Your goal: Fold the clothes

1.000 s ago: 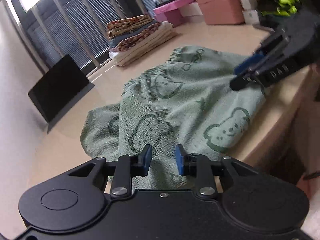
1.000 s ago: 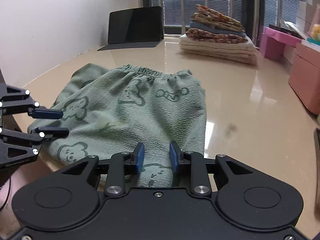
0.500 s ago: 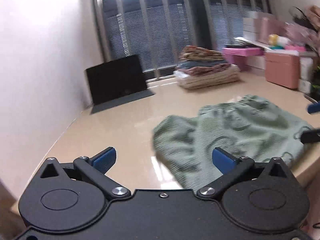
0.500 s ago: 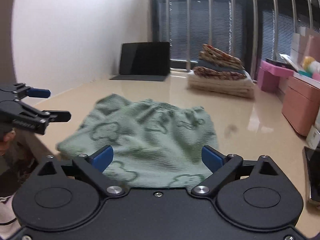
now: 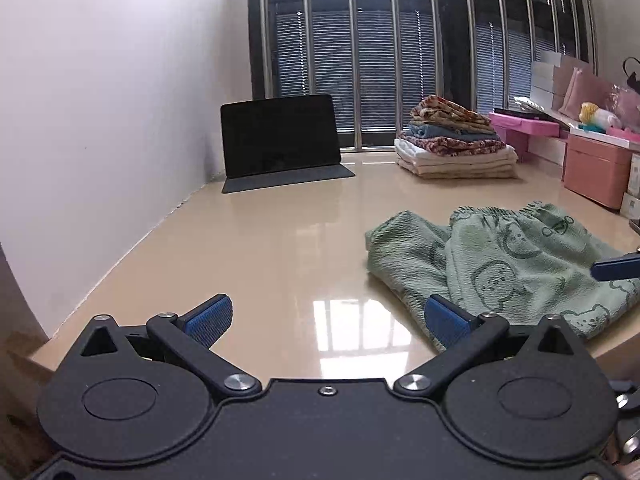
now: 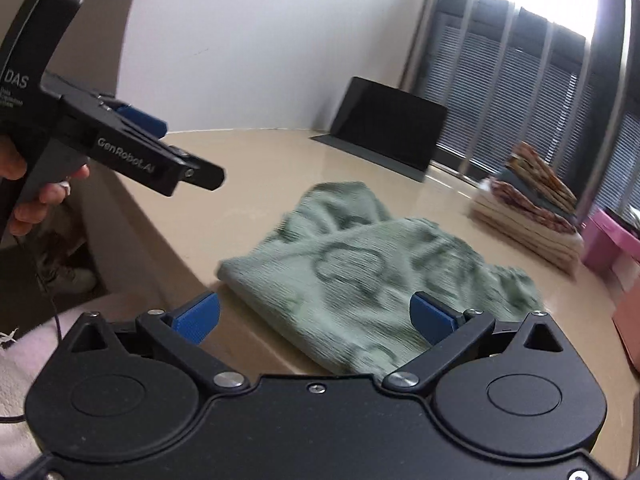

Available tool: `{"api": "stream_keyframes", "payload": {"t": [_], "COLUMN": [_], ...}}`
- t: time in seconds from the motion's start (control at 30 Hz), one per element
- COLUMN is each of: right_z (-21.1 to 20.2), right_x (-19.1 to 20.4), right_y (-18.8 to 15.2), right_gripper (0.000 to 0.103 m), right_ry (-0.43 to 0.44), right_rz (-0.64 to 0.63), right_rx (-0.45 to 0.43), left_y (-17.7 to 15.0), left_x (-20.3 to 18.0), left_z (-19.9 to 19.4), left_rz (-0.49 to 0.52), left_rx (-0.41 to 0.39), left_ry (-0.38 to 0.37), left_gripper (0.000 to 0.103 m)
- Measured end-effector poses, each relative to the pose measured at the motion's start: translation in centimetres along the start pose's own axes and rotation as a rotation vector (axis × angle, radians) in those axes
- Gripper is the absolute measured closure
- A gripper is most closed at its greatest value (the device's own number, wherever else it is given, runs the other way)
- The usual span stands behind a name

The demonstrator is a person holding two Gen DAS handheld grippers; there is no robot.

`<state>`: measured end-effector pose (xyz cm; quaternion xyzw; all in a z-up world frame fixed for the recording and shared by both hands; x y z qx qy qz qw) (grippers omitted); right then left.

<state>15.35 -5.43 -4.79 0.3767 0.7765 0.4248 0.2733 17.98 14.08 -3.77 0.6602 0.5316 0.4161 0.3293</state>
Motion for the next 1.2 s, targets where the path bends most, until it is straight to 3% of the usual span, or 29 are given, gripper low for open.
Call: {"api": "stream_keyframes", "payload": {"t": [0.2,0.6,0.77,0.87,1.07,1.2], "right_z": [1.7,3.7,3.9,4.2,4.6,5.0], "right_x": [2.9,7.4,8.2,7.9,8.1,7.4], "right_y": [0.9,1.1,1.2,1.3,1.2,1.4], "right_gripper": [0.001,0.028,0.028,0.048,0.052,0.074], "right_ry": [0.015,-0.079,-0.097,-0.117,-0.122,-0.079], "right_rz": [-0.041,-0.258,-0.298,-0.285,-0.342,-0.264], "right_rx": [0.022,0.074,0.084,0.110,0.115,0.141], "left_y": [0.3,-0.9,-0.9,-0.8,-1.0,-0.9], "left_x": [1.2,2.4,2.3,2.2,2.4,2.8], "left_z": [0.0,-0.1,0.1,0.1,0.2,0.0], "left_rz": [-0.042,-0.015,-0.019,-0.014,-0.019,-0.061], "left_rx": [-0.014,-0.016,-0.030,-0.033,-0.026,-0.028], "left_ry": [-0.016,-0.052,-0.069,-0.077,-0.067,-0.059], "left_gripper": [0.000,0.000,0.000,0.000,0.000,0.000]}}
Point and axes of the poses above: each gripper's, at about its wrist camera, not at the fingertips, and z roughly the way its jaws point, x to its left, y to its top, the point moved 6 cm from there along z, roughly the way its jaws point, and after that the axes turned 9 degrees about z, right-handed, at the moved point
